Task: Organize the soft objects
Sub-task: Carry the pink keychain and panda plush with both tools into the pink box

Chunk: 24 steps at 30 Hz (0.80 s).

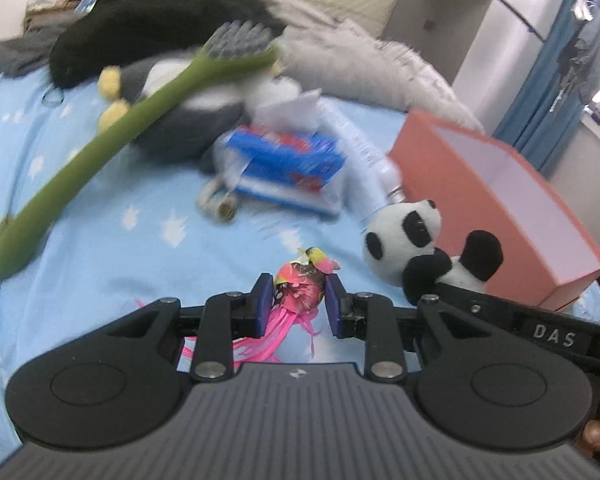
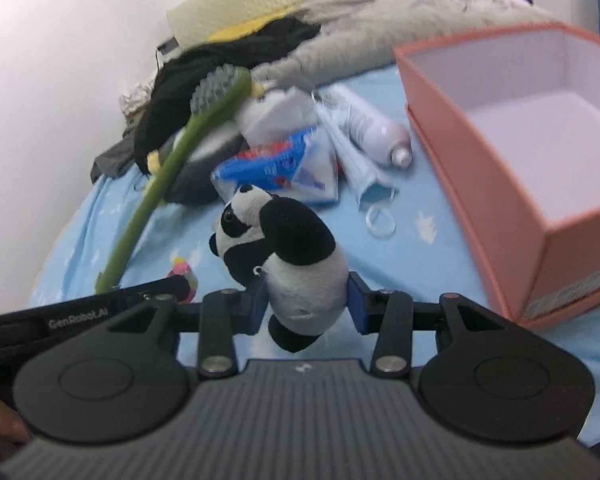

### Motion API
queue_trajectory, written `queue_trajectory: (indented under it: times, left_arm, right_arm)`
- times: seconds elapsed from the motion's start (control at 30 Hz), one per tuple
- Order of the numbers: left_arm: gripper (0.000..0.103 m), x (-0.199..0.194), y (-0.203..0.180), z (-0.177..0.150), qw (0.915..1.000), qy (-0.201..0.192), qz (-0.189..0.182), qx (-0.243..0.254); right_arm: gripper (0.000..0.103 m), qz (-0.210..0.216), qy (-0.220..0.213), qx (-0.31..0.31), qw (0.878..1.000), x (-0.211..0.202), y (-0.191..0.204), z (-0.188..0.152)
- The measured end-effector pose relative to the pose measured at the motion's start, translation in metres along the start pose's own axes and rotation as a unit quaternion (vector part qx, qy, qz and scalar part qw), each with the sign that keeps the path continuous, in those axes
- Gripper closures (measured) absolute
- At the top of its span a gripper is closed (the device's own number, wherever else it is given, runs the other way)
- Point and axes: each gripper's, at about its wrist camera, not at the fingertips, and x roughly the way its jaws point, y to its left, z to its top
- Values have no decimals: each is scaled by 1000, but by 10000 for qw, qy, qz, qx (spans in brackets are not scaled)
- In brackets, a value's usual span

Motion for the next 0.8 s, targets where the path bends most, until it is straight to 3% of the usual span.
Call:
queue_trajectory:
  times: [0.47, 0.8]
  left_arm:
    - [70, -36, -84, 99, 9936, -797, -764, 215]
    - [70, -47, -174, 162, 9810, -1026, -1508, 667]
  right_arm:
    - [58, -354, -1430, -463, 9880, -82, -2, 91]
    - [58, -908, -1857, -461, 9773, -132, -33, 147]
